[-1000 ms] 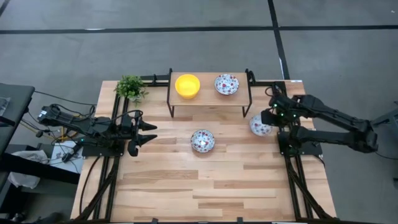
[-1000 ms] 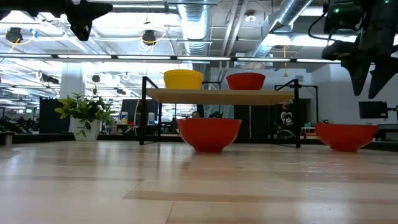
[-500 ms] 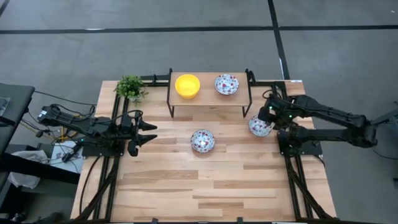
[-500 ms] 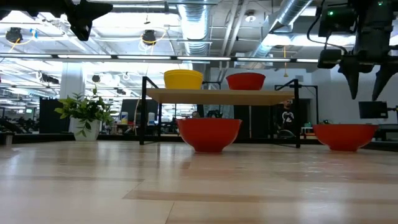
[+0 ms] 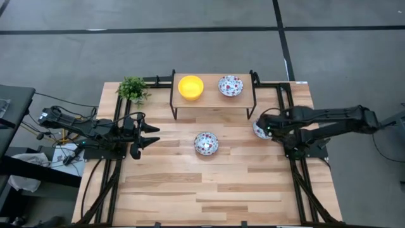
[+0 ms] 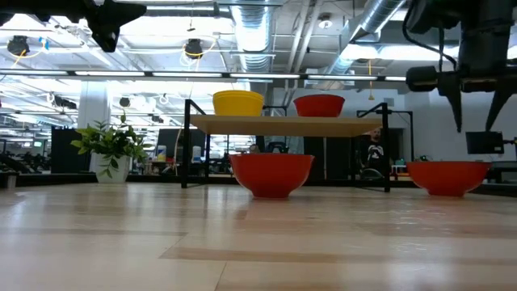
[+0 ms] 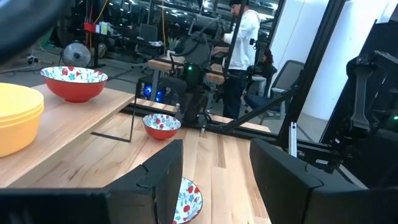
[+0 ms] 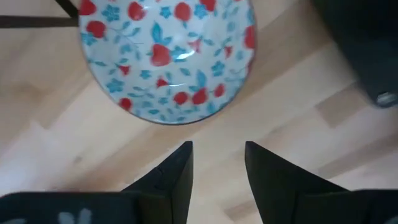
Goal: Pick & Place Mini bowls
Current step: Stack the right white bowl on top of the white bowl on the shelf
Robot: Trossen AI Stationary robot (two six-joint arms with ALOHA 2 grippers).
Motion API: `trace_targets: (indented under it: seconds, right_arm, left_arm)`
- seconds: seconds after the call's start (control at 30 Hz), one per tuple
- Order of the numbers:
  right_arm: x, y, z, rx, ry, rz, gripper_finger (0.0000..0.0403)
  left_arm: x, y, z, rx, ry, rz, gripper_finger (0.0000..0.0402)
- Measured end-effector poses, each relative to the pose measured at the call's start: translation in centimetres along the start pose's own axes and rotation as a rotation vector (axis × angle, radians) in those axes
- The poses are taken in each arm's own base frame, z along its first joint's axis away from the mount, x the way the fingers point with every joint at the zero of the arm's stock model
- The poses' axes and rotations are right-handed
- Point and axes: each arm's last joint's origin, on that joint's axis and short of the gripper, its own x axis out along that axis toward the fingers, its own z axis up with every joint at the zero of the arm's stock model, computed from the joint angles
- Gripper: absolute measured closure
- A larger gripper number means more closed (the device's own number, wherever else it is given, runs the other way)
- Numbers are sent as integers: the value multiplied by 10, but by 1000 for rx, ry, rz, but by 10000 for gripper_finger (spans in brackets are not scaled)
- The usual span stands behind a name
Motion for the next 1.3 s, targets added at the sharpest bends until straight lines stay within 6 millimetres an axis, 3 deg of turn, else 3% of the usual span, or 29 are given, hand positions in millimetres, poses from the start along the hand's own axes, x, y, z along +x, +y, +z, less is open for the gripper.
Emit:
trace_targets:
  seconds: [0.17, 0.63, 1.3]
  right_arm:
    - [5, 4, -9, 83, -84, 71, 267]
    - [36, 27, -25, 129, -115, 9, 278]
    - [26, 13, -20, 99, -159, -38, 280]
  left_arm:
    - [0, 0, 0, 10, 0, 0, 215]
    - [0, -1, 0, 6, 6, -41, 215]
    - [0, -2, 0, 2, 9, -65, 215]
